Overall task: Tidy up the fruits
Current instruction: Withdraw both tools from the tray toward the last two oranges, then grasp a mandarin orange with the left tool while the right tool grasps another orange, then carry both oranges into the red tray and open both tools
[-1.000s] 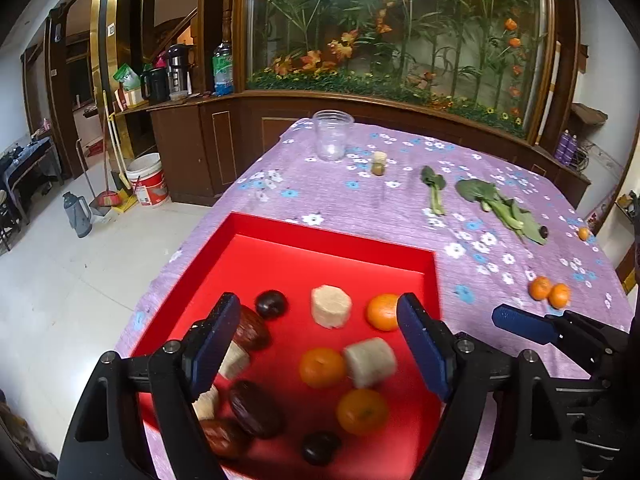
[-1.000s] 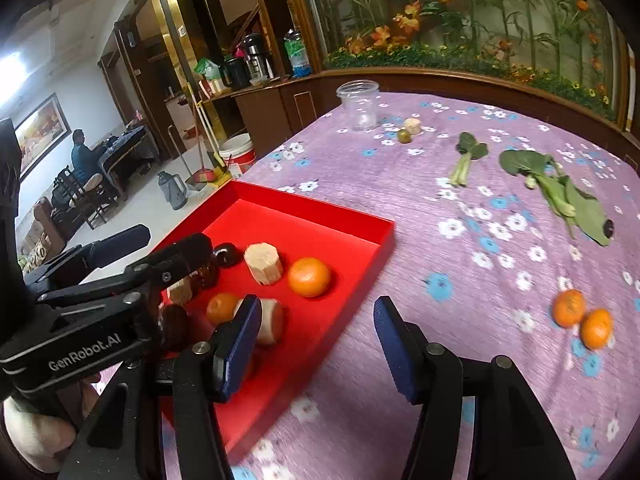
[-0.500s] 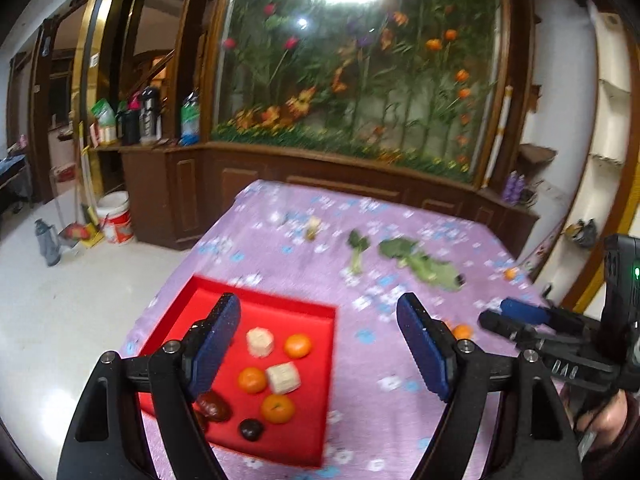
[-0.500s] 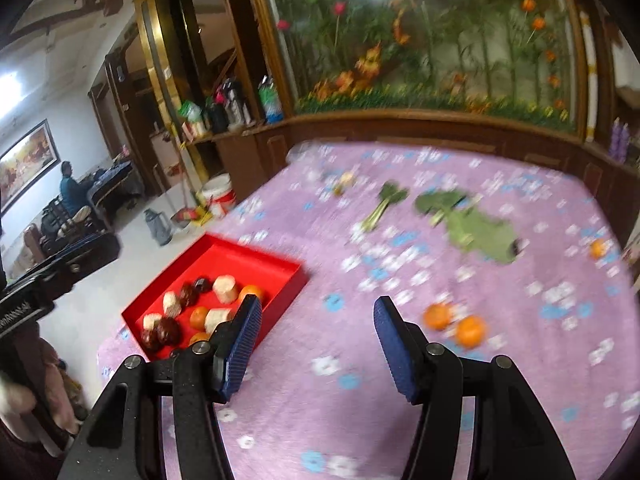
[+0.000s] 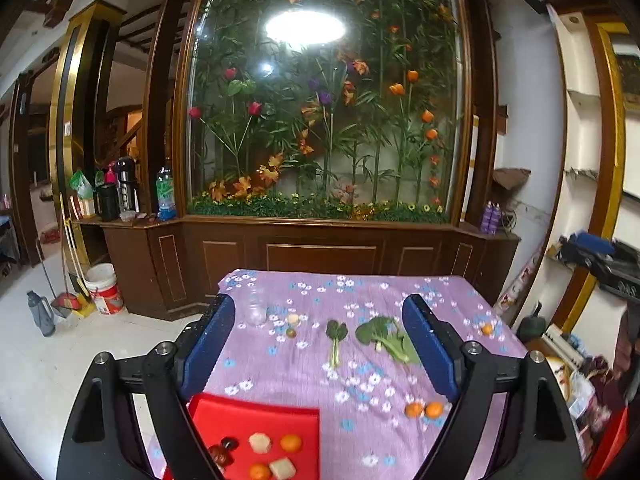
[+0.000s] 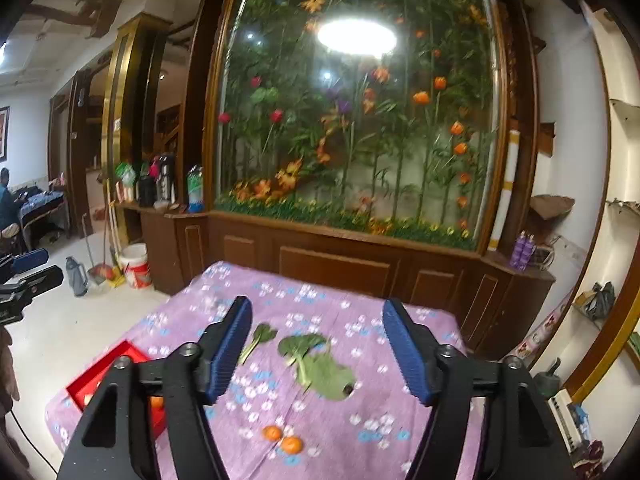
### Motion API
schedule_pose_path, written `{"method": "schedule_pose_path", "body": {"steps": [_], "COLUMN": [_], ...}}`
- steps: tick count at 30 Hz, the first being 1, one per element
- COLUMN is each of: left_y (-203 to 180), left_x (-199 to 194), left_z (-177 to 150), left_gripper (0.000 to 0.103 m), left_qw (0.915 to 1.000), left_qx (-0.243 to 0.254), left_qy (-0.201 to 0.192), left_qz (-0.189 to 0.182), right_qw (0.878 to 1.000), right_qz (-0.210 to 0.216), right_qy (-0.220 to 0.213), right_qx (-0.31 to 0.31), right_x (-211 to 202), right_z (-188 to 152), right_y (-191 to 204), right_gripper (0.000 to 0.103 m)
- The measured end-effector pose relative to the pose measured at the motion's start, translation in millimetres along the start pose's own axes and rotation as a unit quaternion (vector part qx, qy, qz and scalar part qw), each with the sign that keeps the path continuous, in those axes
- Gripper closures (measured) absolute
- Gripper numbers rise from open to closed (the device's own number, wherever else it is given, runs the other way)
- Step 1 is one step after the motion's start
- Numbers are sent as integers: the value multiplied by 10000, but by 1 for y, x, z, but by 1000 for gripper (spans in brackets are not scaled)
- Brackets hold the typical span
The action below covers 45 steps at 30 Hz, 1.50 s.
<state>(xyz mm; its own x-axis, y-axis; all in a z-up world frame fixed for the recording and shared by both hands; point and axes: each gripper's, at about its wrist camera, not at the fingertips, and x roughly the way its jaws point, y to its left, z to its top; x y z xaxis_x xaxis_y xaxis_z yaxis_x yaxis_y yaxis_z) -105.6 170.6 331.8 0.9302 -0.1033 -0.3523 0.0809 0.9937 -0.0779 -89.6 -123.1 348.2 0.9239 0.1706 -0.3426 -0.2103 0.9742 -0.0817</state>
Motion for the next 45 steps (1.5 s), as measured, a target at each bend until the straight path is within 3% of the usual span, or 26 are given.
{"method": "schedule_pose_path", "body": {"steps": [4, 7, 8, 9, 11, 13, 15, 18, 23, 28, 30, 35, 37, 39, 43, 45], "left_y": [-10, -29, -34, -40, -53, -62, -69, -78, -95, -111, -118, -134, -137, -143, -155, -158], "left_x": [43, 97, 111, 130, 167, 200, 225, 256, 278, 291, 294, 295, 295, 294, 288, 285], "left_z": [-11, -49, -60, -75, -108, -139, -166, -196, -221, -231, -235, -241, -241, -242, -247, -247], "left_gripper": [17, 17, 17, 17, 17, 20, 30, 31, 31, 31, 31, 31, 37, 53, 72, 73], "left_qw": [9996, 9957, 9938, 9907, 9824, 9721, 9610, 9492, 9399, 9347, 9334, 9322, 9325, 9350, 9386, 9401], "left_qx": [73, 127, 125, 116, 57, -133, -282, -441, -418, -268, -183, 98, 138, 306, 761, 852], "left_qy": [249, 828, 992, 1217, 1673, 2088, 2453, 2815, 3062, 3178, 3209, 3185, 3153, 3115, 2990, 2949], "left_qz": [-93, -400, -480, -596, -826, -1060, -1244, -1334, -1452, -1569, -1599, -1714, -1757, -1670, -1543, -1481], "right_qw": [9976, 9897, 9861, 9806, 9708, 9620, 9551, 9514, 9472, 9485, 9465, 9533, 9531, 9525, 9502, 9496], "right_qz": [319, 545, 617, 702, 805, 875, 967, 1022, 1164, 1193, 1296, 966, 909, 866, 838, 824], "right_qy": [483, 1104, 1277, 1514, 1857, 2110, 2259, 2365, 2509, 2553, 2586, 2587, 2599, 2601, 2601, 2615], "right_qx": [375, 735, 864, 1033, 1286, 1495, 1655, 1685, 1624, 1449, 1428, 1220, 1256, 1327, 1502, 1517], "right_x": [38, 86, 100, 117, 145, 170, 187, 206, 226, 232, 228, 216, 212, 210, 211, 211], "right_z": [-39, -102, -120, -145, -182, -213, -238, -254, -273, -283, -281, -278, -279, -280, -283, -283], "right_y": [-10, -16, -18, -20, -23, -27, -28, -27, -20, -11, -10, -14, -21, -27, -34, -34], "right_gripper": [23, 24, 29, 39, 47, 49, 49, 49, 49, 51, 66, 66, 66, 66, 66, 66]}}
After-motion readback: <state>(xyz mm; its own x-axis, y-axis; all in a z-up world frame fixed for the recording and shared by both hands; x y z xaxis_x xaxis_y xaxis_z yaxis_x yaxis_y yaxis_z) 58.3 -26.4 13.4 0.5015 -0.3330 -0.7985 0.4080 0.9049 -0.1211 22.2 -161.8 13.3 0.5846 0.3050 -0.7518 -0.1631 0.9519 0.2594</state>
